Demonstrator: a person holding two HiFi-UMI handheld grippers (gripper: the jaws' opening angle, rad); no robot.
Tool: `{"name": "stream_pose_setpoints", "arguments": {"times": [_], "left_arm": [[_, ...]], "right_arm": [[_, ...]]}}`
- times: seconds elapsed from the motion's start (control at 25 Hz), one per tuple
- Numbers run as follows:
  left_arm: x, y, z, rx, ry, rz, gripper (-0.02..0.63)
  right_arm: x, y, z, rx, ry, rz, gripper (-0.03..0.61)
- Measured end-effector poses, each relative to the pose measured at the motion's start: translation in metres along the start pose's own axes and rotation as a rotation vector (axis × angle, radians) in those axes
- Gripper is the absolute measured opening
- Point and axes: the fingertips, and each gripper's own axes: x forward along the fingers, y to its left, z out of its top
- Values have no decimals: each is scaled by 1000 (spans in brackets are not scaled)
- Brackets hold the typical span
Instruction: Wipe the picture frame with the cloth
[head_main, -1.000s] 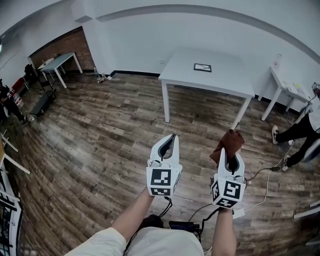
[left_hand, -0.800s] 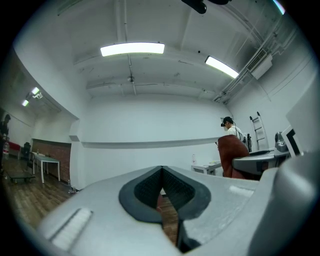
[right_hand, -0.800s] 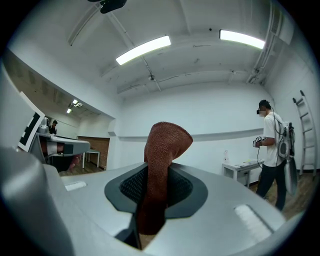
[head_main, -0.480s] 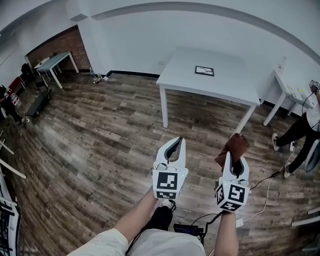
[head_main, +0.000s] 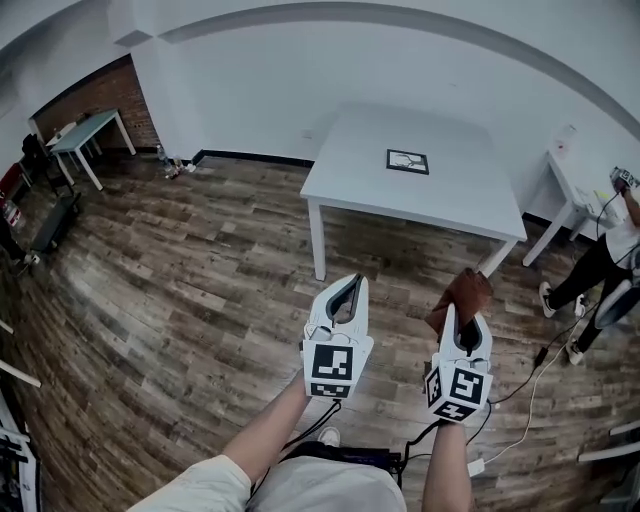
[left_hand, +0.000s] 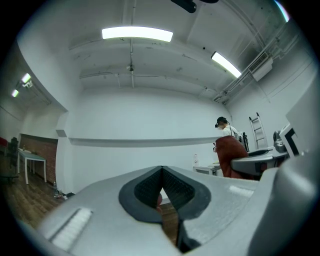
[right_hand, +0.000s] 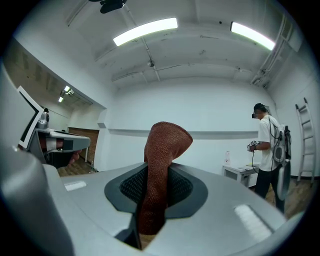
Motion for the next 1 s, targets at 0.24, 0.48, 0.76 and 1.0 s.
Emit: {"name": "stream_pose_setpoints", "arguments": {"times": [0.24, 0.48, 0.76, 1.0], "left_arm": [[58, 20, -6, -17, 0, -8, 0], [109, 33, -18, -2, 2, -2, 0], [208, 40, -37, 8, 15, 44, 0], [313, 35, -45, 7, 11, 77, 0]], "right_arm": [[53, -8, -4, -10, 21, -17, 106], [110, -20, -14, 6, 17, -7, 106], [209, -52, -33, 17, 30, 33, 106], [301, -93, -42, 34, 47, 76, 106]]}}
